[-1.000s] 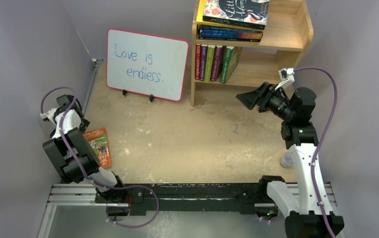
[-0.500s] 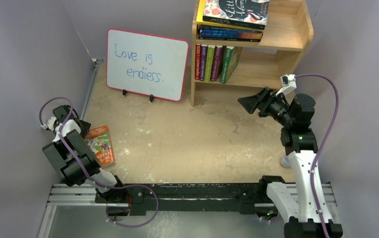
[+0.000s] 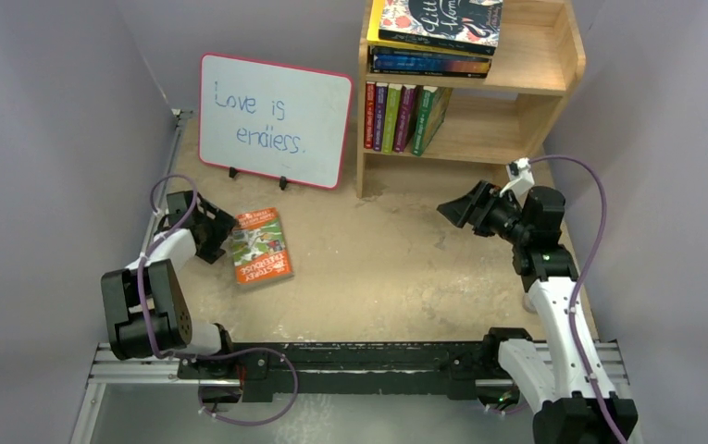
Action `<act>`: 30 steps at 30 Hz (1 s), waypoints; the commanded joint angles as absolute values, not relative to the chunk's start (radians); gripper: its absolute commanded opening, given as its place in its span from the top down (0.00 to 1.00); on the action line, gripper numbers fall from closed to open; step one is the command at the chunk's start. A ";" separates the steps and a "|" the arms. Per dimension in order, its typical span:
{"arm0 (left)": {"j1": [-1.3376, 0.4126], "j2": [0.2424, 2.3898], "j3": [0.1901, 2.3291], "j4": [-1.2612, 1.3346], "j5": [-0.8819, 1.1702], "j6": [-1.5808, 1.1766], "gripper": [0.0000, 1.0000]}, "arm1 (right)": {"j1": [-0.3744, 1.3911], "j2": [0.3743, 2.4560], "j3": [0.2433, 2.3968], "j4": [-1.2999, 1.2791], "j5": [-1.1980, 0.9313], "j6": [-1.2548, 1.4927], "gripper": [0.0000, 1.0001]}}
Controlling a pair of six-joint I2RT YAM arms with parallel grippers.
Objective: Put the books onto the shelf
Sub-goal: Move the book to the center of the board.
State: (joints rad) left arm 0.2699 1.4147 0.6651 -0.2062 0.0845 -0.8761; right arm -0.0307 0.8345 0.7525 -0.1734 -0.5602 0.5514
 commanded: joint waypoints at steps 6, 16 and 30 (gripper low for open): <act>0.261 1.348 0.693 -0.449 -0.079 -0.750 0.13 | 0.132 0.909 0.672 -0.065 -0.444 0.579 0.21; 0.249 1.363 0.588 -0.329 0.125 -0.823 0.45 | 0.417 1.112 0.630 0.130 -0.272 0.720 0.23; 0.178 1.345 0.556 -0.298 0.231 -0.820 0.36 | 0.809 1.600 0.815 0.375 -0.036 0.932 0.18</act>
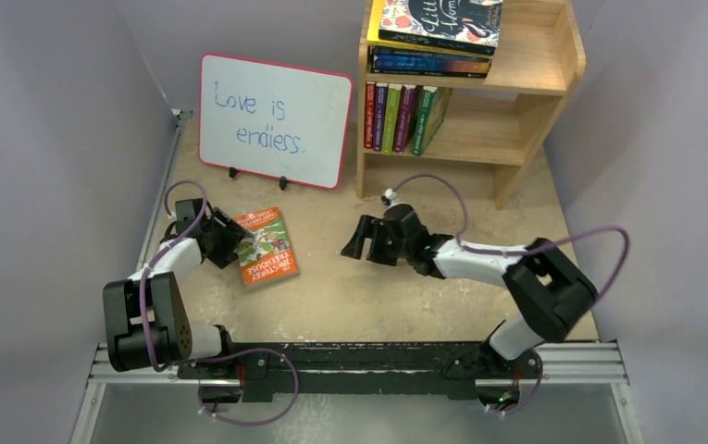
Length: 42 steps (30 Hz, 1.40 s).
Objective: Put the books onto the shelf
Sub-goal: Move the book to the center of the board, then pick up the book from the center of the board.
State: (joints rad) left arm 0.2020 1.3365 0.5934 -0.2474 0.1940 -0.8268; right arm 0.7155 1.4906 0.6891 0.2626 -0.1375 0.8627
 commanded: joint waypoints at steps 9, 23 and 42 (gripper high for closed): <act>0.159 1.353 0.550 -0.306 0.209 -0.837 0.40 | 0.892 1.920 1.045 0.368 -0.003 0.999 0.16; 0.158 1.332 0.590 -0.293 0.307 -0.845 1.00 | 0.923 2.028 1.116 0.420 -0.022 0.968 0.32; 0.146 1.024 0.814 -0.413 0.520 -0.674 1.00 | 0.768 1.375 0.792 0.312 0.011 0.842 0.19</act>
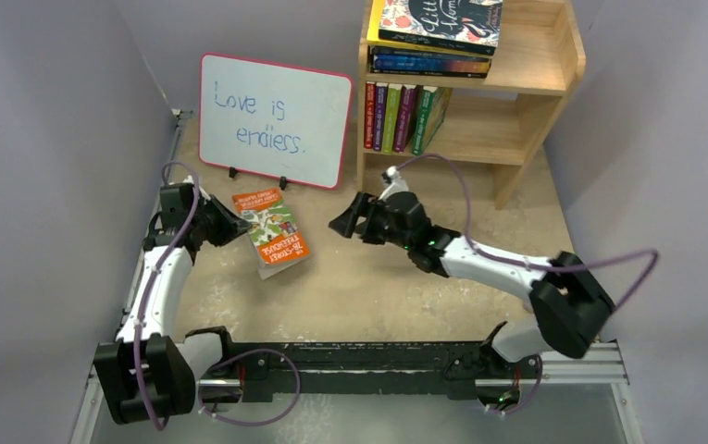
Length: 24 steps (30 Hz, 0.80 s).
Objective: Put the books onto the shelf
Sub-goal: Pick up the book from the center of the board.
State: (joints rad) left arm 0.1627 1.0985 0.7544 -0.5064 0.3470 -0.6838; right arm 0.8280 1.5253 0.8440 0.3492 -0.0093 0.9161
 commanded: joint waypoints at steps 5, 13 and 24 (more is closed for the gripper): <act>0.069 0.964 0.841 -0.386 0.603 -0.645 1.00 | 0.707 1.201 0.782 0.220 -0.027 0.730 0.15; 0.008 0.775 0.831 -0.240 0.738 -0.658 1.00 | 0.696 1.087 0.921 0.067 -0.166 0.620 0.03; -0.043 0.656 0.834 -0.099 0.867 -0.696 1.00 | 0.697 1.172 1.192 0.004 -0.366 0.576 0.01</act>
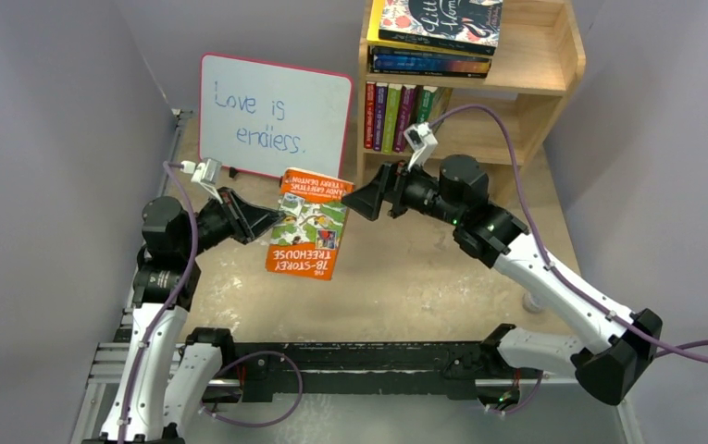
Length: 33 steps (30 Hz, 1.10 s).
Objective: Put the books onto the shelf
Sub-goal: Pick up the book from the center of the board.
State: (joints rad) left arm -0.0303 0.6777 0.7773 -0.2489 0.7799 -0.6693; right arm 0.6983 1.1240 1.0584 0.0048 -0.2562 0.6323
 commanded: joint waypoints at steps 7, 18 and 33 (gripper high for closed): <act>-0.069 0.636 0.856 -0.107 0.878 -0.663 1.00 | 0.698 1.271 1.317 -0.114 -0.409 0.527 0.02; -0.071 0.644 0.845 -0.143 0.794 -0.697 1.00 | 0.713 1.133 1.017 0.017 -0.308 0.637 0.03; -0.071 0.649 0.928 -0.067 0.845 -0.806 1.00 | 0.727 1.170 0.812 0.444 -0.476 0.988 0.01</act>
